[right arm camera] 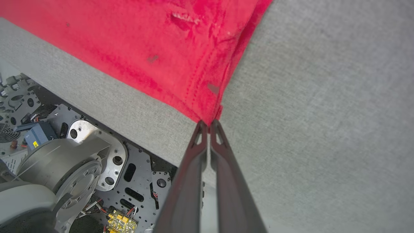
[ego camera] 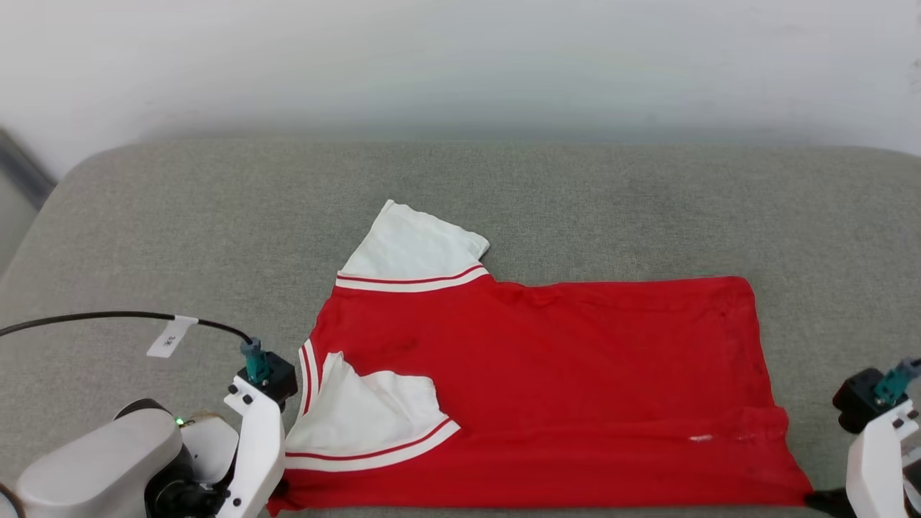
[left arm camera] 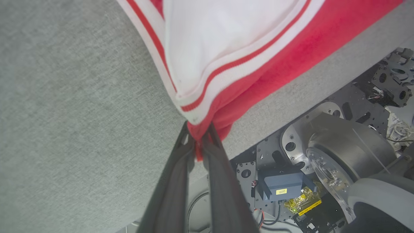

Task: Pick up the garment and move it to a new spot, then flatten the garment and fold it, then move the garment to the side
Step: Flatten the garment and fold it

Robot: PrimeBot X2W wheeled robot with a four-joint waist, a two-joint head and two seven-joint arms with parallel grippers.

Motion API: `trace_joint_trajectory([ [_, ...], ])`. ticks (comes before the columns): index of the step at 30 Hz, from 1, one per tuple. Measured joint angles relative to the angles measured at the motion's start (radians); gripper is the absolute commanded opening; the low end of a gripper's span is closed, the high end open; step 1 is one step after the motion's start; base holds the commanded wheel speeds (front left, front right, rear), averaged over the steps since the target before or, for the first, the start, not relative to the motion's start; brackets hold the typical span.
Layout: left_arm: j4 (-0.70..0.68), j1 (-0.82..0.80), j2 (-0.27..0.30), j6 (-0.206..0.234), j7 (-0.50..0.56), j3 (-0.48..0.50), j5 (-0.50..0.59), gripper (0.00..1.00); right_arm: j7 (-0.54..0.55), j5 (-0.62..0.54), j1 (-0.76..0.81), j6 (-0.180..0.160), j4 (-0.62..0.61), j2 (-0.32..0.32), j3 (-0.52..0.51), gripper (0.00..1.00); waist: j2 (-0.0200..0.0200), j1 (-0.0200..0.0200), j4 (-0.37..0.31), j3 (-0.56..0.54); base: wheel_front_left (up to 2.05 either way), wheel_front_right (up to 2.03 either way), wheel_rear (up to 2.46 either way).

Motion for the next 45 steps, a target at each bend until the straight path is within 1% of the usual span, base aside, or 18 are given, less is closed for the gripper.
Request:
trace_joint_trajectory([
  [3,0.013,0.009,-0.001,0.000,-0.003,0.000,0.010,0.00,-0.001,-0.005,0.039,0.000,-0.003,0.002,-0.009,0.00,-0.0001,0.0000,0.000,0.015,0.00,0.00,0.00],
  [7,0.047,0.027,-0.021,0.000,-0.019,-0.001,0.008,0.00,0.005,-0.035,0.057,0.000,0.039,0.039,-0.023,0.00,0.0000,0.0001,-0.003,0.040,0.00,0.00,0.00],
  [8,0.059,0.027,-0.026,0.000,-0.028,0.000,0.011,0.96,0.005,-0.041,0.058,0.000,0.051,0.052,-0.026,0.01,0.0000,0.0001,-0.004,0.045,0.00,0.00,0.00],
  [9,0.068,0.027,-0.032,0.000,-0.036,0.000,0.018,1.00,0.002,-0.047,0.062,0.000,0.060,0.063,-0.033,0.69,0.0000,0.0001,-0.003,0.047,0.00,0.00,0.00],
  [10,0.073,0.026,-0.034,0.000,-0.037,0.000,0.022,1.00,-0.009,-0.051,0.062,0.000,0.066,0.073,-0.044,1.00,0.0000,0.0001,-0.002,0.048,0.00,0.00,0.00],
  [13,0.068,0.007,-0.022,0.000,-0.054,0.005,0.033,1.00,-0.045,-0.078,0.060,0.000,0.048,0.083,-0.077,1.00,0.0000,0.0000,-0.002,0.037,0.00,0.00,0.00],
  [15,0.058,-0.017,-0.010,0.000,-0.070,0.029,0.016,1.00,-0.086,-0.112,0.055,0.000,0.026,0.081,-0.104,1.00,0.0000,0.0001,-0.003,0.027,0.00,0.00,0.00],
  [17,0.047,-0.051,0.005,0.000,-0.096,0.053,0.022,1.00,-0.146,-0.153,0.046,0.000,0.000,0.081,-0.144,1.00,0.0000,0.0001,-0.005,0.018,0.00,0.00,0.00],
  [20,0.057,-0.118,0.021,0.009,-0.187,0.089,0.096,1.00,-0.269,-0.235,0.033,-0.001,-0.038,0.105,-0.229,1.00,0.0000,0.0001,-0.014,0.014,0.00,0.00,0.00],
  [24,0.099,-0.180,0.010,0.032,-0.283,0.134,0.139,1.00,-0.447,-0.366,0.041,-0.001,-0.090,0.196,-0.379,1.00,0.0000,0.0001,-0.029,0.028,0.00,0.00,0.00],
  [27,0.142,-0.231,-0.011,0.034,-0.321,0.159,0.163,1.00,-0.543,-0.480,0.081,0.000,-0.148,0.290,-0.511,1.00,0.0000,0.0001,-0.040,0.051,0.00,0.00,0.00],
  [31,0.199,-0.304,-0.045,0.042,-0.330,0.182,0.174,1.00,-0.633,-0.643,0.168,-0.001,-0.274,0.446,-0.693,1.00,0.0000,0.0001,-0.058,0.095,0.00,0.00,0.00],
  [34,0.230,-0.352,-0.067,0.035,-0.302,0.192,0.164,1.00,-0.672,-0.763,0.252,0.000,-0.383,0.561,-0.782,1.00,0.0000,0.0001,-0.072,0.134,0.00,0.00,0.00],
  [35,0.241,-0.367,-0.076,0.033,-0.291,0.196,0.156,1.00,-0.682,-0.782,0.276,-0.001,-0.412,0.605,-0.811,1.00,0.0000,0.0002,-0.077,0.148,0.00,0.00,0.00],
  [38,0.272,-0.428,-0.096,0.031,-0.249,0.208,0.146,1.00,-0.696,-0.839,0.341,-0.001,-0.488,0.709,-0.866,1.00,0.0000,0.0002,-0.093,0.191,0.00,0.00,0.00],
  [41,0.298,-0.490,-0.115,0.026,-0.169,0.221,0.108,1.00,-0.689,-0.870,0.378,-0.001,-0.533,0.765,-0.871,1.00,0.0000,0.0002,-0.109,0.237,0.00,0.00,0.00],
  [45,0.316,-0.573,-0.128,0.018,-0.015,0.223,0.056,1.00,-0.693,-0.884,0.383,-0.001,-0.560,0.797,-0.874,1.00,0.0000,0.0002,-0.135,0.300,0.00,0.00,0.00],
])
